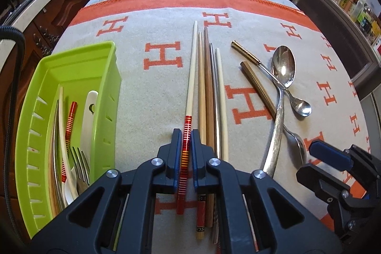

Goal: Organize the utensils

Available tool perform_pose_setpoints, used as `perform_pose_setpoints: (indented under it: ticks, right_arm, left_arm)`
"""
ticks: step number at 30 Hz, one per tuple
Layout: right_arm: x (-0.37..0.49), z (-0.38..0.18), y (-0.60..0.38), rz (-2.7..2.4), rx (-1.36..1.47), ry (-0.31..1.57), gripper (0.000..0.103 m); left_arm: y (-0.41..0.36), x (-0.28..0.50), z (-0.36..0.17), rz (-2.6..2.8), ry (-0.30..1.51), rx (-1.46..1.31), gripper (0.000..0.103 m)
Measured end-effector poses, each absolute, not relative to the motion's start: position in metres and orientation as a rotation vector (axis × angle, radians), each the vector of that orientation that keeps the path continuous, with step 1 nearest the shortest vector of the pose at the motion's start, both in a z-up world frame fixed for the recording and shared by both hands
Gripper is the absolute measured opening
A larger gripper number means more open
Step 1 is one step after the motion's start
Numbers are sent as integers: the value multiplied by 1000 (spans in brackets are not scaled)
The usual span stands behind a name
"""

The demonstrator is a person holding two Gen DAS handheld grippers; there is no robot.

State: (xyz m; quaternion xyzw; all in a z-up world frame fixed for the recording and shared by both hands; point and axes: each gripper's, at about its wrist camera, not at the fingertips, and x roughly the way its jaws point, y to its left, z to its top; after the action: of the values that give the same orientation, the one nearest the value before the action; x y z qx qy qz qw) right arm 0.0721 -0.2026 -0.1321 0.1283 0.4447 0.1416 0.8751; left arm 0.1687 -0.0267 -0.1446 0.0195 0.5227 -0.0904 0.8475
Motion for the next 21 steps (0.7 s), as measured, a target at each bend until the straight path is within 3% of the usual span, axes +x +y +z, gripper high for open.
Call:
perform_pose_setpoints:
  ticks: [9,21]
  right_arm:
    - [72,-129,-191,305,254,941,40]
    - [90,-138,-155,309,272,1039,31]
  left_arm:
    - [-3,144,-134,-158,1100,-95,3]
    - [59,67,-60,-117,911,-165,3]
